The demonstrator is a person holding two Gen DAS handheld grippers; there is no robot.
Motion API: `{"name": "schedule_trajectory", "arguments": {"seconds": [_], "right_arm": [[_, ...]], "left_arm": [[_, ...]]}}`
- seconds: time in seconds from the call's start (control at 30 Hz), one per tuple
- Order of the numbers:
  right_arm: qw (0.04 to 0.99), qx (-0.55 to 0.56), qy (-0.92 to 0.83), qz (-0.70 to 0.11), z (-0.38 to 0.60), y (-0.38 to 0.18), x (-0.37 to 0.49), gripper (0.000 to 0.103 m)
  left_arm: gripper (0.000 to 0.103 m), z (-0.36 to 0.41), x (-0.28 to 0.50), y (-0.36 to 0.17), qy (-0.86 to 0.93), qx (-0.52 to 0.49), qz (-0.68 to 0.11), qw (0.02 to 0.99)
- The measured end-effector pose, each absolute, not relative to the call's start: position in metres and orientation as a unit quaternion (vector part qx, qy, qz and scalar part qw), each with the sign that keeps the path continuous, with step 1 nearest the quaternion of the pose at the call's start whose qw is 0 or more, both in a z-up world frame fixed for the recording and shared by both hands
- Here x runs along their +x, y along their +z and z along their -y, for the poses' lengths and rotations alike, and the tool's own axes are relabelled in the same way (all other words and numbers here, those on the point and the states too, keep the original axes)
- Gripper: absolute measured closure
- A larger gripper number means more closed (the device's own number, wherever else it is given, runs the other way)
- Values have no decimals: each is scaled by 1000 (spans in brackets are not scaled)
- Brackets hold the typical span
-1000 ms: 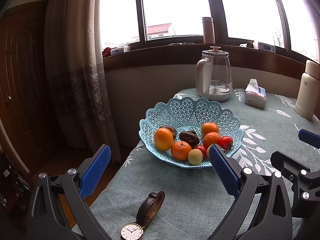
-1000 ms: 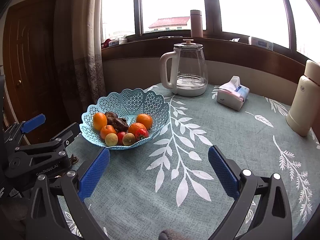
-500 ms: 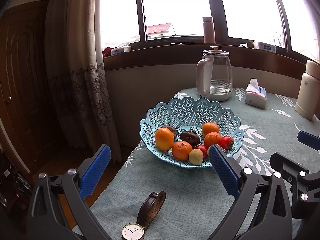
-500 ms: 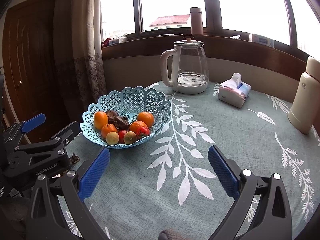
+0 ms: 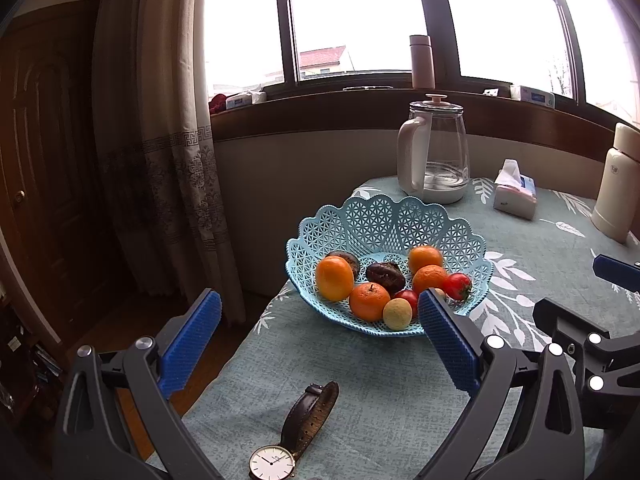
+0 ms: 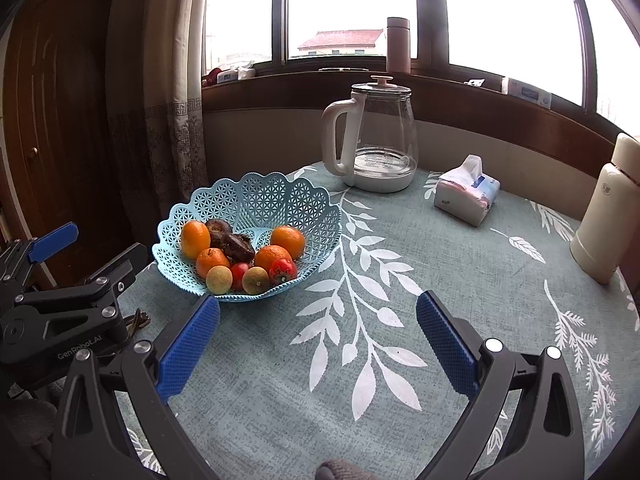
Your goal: Organize fruits
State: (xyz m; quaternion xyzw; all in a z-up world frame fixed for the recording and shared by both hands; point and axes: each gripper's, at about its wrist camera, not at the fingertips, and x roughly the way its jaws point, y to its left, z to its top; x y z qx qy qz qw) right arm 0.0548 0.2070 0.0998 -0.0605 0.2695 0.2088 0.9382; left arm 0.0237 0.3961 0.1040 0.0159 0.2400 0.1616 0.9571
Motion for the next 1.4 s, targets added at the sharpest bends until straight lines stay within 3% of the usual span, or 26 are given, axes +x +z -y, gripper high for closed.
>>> {"name": "schedule_trajectory", "arguments": {"seconds": [1.23,1.4], "right_arm": [[944,-58,197,-260,-195,98,53,5],[941,-54,171,-287,-176,92,57,5]], "left_arm": [[3,-385,24,104,152,20,-243,958],[3,-370,26,104,128,21,-250,959]]}}
